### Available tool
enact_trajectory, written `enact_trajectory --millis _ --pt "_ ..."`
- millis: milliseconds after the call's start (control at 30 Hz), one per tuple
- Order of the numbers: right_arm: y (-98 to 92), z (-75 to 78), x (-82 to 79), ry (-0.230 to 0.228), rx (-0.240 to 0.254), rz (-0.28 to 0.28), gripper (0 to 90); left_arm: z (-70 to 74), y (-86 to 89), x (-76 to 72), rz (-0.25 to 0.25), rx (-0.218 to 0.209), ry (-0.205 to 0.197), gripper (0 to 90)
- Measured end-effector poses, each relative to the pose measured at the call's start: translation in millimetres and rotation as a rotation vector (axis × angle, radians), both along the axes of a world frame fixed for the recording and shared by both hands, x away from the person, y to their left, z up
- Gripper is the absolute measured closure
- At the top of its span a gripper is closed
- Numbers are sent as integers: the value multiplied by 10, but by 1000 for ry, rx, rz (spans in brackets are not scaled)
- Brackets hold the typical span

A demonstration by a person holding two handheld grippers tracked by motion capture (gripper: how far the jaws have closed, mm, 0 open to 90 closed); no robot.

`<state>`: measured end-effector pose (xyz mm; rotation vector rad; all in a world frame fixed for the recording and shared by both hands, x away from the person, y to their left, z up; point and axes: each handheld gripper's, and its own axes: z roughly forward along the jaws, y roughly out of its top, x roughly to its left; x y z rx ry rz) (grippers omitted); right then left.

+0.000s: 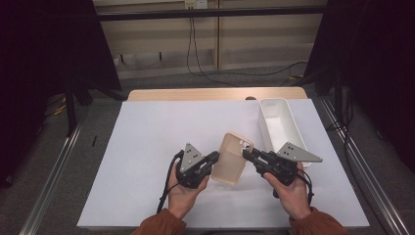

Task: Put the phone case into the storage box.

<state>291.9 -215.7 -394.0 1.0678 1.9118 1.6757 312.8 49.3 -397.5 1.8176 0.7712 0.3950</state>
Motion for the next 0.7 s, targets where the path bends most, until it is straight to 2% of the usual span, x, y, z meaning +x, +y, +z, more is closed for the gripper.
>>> enact_trajectory --millis 167,333,433,700 --pt "9 6 -8 -6 7 11 801 -32 -10 28 -3 7 13 875" --pt "22 10 -15 -17 7 14 807 -42 -6 42 -11 -8 26 871" --pt "28 22 -24 -31 -6 15 809 -51 0 52 -12 -9 32 893" --pt "24 34 -30 -45 -8 13 810 -48 27 73 -25 -41 51 754"
